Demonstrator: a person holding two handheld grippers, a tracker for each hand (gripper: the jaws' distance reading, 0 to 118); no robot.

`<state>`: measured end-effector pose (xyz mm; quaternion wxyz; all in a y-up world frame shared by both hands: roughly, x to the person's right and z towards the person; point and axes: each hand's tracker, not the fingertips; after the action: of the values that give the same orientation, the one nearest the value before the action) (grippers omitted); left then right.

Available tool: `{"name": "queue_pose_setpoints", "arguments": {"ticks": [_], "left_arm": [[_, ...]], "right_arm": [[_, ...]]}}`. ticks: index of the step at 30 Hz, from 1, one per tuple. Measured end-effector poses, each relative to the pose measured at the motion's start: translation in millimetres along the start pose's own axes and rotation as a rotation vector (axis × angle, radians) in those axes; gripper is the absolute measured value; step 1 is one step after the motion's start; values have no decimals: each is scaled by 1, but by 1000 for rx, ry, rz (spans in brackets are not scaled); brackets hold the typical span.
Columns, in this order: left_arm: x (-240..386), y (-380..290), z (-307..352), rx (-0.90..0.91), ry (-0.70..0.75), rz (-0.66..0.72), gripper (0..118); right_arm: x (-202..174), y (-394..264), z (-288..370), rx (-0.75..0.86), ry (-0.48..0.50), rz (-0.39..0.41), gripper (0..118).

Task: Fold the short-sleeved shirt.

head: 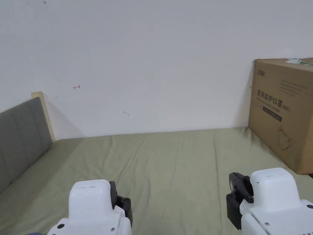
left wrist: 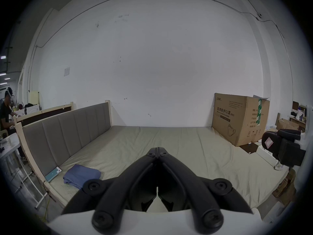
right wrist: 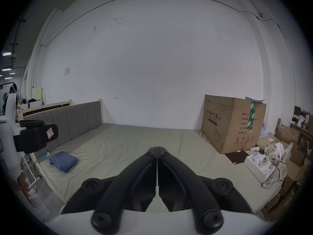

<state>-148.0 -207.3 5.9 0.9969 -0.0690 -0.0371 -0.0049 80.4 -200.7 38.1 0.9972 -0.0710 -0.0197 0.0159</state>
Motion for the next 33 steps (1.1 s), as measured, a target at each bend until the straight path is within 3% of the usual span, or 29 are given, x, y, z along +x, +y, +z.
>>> {"name": "queue_pose_setpoints", "arguments": {"ticks": [6, 8, 9, 10, 11, 12, 13, 15, 22, 26, 30, 33], "left_arm": [[-1, 2, 2, 5, 1, -15, 0], [0, 2, 4, 14, 3, -16, 26], [0, 2, 5, 15, 6, -22, 49], [0, 3, 5, 9, 3, -29, 85], [0, 3, 5, 4, -4, -33, 106], [0, 3, 5, -3, -14, -31, 116], [-1, 2, 5, 3, -23, -18, 116], [0, 4, 12, 32, -36, -3, 116], [3, 14, 13, 38, -38, -61, 116], [1, 19, 14, 23, -185, 3, 116], [10, 19, 14, 26, -53, -35, 116], [9, 18, 13, 30, -54, -21, 116]], "right_arm": [[1, 1, 1, -5, -23, -3, 2], [1, 1, 2, -10, -31, 1, 6], [0, 1, 2, -13, -33, 3, 13], [0, 1, 2, -14, -35, 5, 30], [0, 0, 2, -15, -37, 6, 48], [0, 0, 3, -14, -40, 4, 69], [0, 0, 3, -12, -42, 0, 96], [2, -1, 3, -8, -50, -11, 117], [8, 2, 8, 55, -97, -32, 118], [13, 3, 5, 33, -81, -65, 118], [14, 1, 5, 19, -87, -58, 118], [17, -1, 4, 14, -94, -61, 118]]}}
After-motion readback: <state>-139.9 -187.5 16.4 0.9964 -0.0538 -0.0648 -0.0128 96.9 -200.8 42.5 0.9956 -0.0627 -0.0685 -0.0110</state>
